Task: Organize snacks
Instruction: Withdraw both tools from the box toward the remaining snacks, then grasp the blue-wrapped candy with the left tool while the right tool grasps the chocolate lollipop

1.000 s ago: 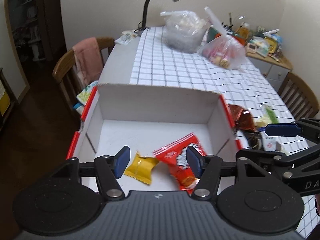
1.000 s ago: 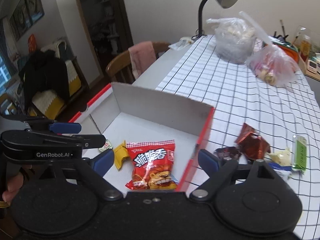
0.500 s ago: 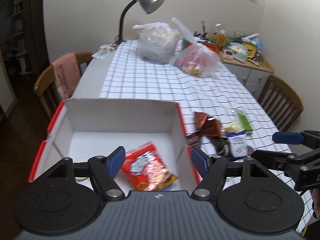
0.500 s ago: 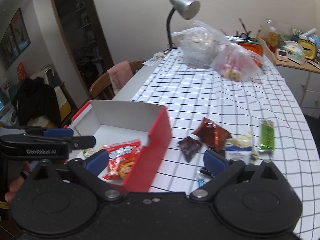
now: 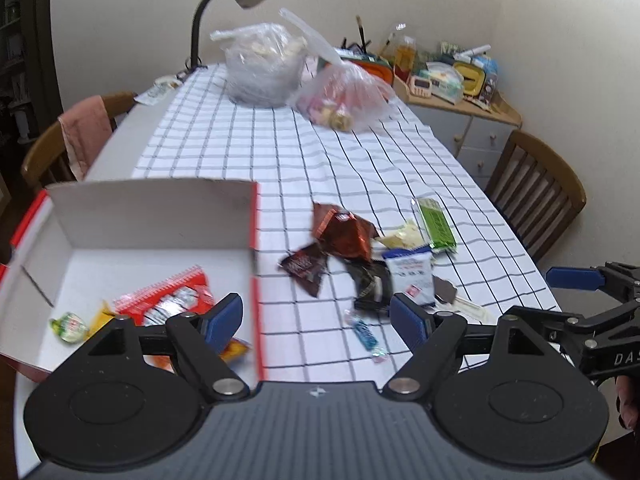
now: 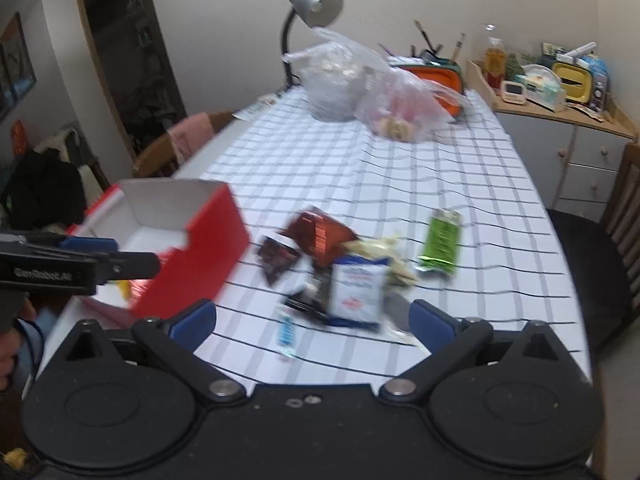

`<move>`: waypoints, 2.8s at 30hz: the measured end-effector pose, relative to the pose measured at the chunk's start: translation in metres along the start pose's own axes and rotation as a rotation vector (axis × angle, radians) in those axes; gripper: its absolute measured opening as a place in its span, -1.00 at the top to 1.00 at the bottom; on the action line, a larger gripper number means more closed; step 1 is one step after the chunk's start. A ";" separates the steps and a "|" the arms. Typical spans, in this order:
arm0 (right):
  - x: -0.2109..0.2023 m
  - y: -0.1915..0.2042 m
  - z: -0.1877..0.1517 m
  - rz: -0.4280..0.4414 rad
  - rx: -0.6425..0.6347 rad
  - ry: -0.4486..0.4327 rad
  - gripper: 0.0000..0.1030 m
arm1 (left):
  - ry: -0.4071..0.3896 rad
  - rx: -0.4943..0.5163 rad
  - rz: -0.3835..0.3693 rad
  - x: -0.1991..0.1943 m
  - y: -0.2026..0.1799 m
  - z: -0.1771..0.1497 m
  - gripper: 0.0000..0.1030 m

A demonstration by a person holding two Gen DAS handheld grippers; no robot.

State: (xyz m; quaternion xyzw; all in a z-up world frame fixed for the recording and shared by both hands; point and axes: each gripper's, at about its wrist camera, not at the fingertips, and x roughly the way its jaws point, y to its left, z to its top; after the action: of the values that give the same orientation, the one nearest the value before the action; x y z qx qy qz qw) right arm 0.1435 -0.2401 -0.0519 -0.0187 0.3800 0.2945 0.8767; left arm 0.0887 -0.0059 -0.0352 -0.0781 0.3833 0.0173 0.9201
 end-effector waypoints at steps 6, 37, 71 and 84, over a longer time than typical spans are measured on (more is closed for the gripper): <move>0.018 -0.037 -0.002 -0.013 -0.048 0.041 -1.00 | 0.052 -0.019 0.037 0.035 -0.028 -0.008 -0.57; 0.142 -0.070 -0.007 0.079 -0.334 0.223 -0.55 | 0.243 -0.091 0.202 0.146 -0.069 -0.028 -0.44; 0.123 -0.070 -0.020 0.007 -0.205 0.194 0.23 | 0.245 -0.050 0.164 0.146 -0.071 -0.033 0.76; 0.071 -0.058 -0.025 -0.028 -0.081 0.165 0.23 | 0.221 -0.056 0.076 0.107 -0.058 -0.029 0.76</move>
State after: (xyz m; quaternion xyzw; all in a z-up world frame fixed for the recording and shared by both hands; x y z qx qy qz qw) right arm 0.1964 -0.2592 -0.1285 -0.0833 0.4383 0.2948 0.8450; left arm 0.1493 -0.0706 -0.1239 -0.0906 0.4844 0.0542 0.8685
